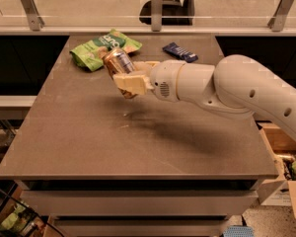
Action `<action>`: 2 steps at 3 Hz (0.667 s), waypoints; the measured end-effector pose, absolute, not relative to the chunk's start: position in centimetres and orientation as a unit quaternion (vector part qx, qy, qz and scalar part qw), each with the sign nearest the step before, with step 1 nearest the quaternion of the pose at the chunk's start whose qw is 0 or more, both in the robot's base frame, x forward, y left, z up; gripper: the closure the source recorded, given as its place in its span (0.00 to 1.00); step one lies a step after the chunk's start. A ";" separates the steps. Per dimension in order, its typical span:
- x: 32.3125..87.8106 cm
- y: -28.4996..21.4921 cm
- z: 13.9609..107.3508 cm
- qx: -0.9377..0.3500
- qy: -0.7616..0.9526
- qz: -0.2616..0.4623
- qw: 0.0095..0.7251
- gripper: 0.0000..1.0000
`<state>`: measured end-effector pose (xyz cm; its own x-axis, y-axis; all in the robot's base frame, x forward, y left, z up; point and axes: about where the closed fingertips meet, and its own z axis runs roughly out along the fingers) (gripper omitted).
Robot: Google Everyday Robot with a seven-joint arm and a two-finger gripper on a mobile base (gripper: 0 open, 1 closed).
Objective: Place orange can upright
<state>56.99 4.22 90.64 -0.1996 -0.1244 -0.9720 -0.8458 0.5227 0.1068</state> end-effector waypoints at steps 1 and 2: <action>57.1 4.3 90.3 -0.346 0.680 0.359 0.538 1.00; 57.3 4.2 89.6 -0.340 0.671 0.372 0.545 1.00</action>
Offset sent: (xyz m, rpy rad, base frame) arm 0.0065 -0.0063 -0.0190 0.1256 -0.0285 0.0251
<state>57.26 4.23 89.65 -0.1755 -0.0509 -0.9832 -0.8606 0.4929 0.1281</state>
